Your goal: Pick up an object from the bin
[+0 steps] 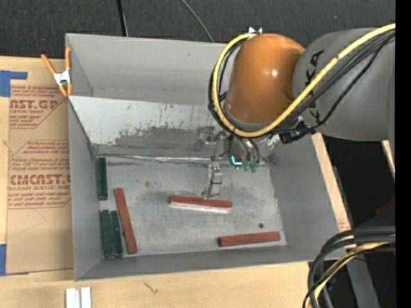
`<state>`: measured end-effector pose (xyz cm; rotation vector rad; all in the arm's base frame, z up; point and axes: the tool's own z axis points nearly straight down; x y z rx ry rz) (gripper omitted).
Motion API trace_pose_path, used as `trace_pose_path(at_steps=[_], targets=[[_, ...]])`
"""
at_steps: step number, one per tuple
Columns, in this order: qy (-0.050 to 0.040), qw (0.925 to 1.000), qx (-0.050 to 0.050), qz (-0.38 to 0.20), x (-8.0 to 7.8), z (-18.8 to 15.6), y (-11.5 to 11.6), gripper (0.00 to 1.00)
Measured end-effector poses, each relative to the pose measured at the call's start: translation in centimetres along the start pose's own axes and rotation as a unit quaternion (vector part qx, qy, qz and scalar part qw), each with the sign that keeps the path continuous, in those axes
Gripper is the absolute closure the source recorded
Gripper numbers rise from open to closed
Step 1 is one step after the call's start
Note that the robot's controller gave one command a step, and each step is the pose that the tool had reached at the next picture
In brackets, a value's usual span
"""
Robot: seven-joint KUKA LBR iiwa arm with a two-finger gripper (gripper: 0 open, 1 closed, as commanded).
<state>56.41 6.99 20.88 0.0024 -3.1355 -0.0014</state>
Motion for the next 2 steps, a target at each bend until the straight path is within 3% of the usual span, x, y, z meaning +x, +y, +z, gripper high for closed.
trace_pose_path(at_steps=[1, 2], targets=[[-0.0040, 1.0000, 0.000, 0.000, -0.2, -0.4, 0.0, 0.00], [-0.0080, 0.9989, 0.000, -0.047, 0.0, 1.6, -0.4, 0.00]])
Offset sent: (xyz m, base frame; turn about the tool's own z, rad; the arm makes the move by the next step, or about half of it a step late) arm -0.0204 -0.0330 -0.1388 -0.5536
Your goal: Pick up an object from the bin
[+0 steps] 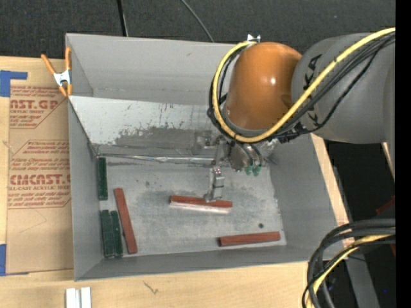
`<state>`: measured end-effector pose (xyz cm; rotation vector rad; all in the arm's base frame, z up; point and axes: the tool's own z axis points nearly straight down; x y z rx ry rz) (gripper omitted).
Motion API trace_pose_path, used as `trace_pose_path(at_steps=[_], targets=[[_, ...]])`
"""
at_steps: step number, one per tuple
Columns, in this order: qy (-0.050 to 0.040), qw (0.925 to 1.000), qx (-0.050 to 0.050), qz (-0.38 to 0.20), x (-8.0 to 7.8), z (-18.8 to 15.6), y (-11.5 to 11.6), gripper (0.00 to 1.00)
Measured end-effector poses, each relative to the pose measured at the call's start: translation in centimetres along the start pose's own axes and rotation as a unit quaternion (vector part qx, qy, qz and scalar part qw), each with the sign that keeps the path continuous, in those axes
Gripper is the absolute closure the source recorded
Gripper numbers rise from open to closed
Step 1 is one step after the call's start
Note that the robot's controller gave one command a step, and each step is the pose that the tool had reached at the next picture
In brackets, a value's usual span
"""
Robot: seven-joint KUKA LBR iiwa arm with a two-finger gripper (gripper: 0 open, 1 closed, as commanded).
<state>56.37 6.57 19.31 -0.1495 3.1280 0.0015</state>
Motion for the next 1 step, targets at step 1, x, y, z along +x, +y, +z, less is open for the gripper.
trace_pose_path(at_steps=[1], targets=[[0.0019, 0.9906, 0.000, -0.137, 0.91, 6.89, 0.28, 0.00]])
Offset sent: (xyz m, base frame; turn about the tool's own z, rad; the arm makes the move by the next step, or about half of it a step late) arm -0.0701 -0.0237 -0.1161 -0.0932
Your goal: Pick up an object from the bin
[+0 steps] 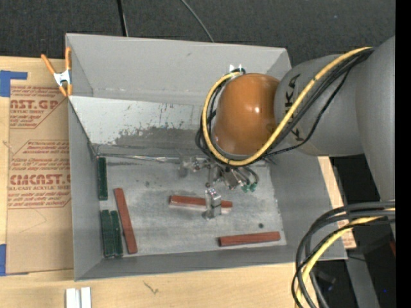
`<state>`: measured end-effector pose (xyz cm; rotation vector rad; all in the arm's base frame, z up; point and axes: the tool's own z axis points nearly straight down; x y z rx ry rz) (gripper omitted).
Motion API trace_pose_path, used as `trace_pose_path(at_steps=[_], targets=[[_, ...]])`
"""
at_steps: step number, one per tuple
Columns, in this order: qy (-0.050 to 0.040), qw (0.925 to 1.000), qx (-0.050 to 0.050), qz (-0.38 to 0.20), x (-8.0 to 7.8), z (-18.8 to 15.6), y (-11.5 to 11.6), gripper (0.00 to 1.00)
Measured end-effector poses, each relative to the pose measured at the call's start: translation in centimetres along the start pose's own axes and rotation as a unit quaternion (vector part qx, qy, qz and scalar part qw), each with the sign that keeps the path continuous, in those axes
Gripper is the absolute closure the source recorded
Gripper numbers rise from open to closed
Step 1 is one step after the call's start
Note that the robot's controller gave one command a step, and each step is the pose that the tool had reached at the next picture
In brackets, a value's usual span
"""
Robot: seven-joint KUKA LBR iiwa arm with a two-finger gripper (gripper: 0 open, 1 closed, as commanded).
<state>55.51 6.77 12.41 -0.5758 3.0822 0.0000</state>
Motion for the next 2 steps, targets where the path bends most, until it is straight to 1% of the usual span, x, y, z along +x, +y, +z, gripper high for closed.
trace_pose_path(at_steps=[1, 2], targets=[[0.0034, 0.9960, -0.001, 0.090, 6.70, 4.74, -0.06, 1.00], [0.0033, 0.9959, -0.001, 0.090, 6.69, 4.74, -0.06, 1.00]])
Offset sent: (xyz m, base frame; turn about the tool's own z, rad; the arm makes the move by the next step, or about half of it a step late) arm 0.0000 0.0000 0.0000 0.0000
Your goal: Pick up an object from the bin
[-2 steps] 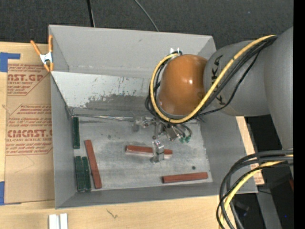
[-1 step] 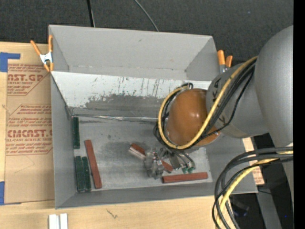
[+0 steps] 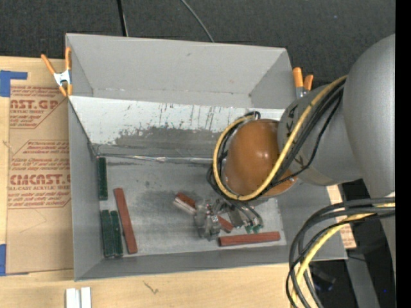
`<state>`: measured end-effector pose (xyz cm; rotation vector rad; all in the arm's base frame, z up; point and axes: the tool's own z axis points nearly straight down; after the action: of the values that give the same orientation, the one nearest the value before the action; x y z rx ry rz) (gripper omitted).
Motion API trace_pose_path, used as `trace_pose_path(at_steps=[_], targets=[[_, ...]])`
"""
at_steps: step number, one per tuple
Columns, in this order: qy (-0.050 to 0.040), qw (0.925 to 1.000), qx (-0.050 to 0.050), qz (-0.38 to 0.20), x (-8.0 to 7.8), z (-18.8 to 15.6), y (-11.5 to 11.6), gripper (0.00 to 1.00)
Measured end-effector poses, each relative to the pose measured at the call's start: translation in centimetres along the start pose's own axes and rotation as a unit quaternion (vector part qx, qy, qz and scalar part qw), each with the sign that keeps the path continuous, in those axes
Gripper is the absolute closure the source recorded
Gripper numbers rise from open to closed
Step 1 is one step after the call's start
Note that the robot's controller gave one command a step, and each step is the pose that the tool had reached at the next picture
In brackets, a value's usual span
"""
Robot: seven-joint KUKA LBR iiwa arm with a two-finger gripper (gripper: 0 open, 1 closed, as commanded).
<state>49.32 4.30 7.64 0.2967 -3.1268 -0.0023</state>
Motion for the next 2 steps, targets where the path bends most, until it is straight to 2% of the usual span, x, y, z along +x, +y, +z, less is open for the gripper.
trace_pose_path(at_steps=[1, 2], targets=[[0.0033, 0.9949, 0.000, -0.101, 0.0, -2.7, 0.3, 1.00], [-0.0005, 0.9849, 0.000, -0.173, -3.2, -7.0, 0.5, 1.00]])
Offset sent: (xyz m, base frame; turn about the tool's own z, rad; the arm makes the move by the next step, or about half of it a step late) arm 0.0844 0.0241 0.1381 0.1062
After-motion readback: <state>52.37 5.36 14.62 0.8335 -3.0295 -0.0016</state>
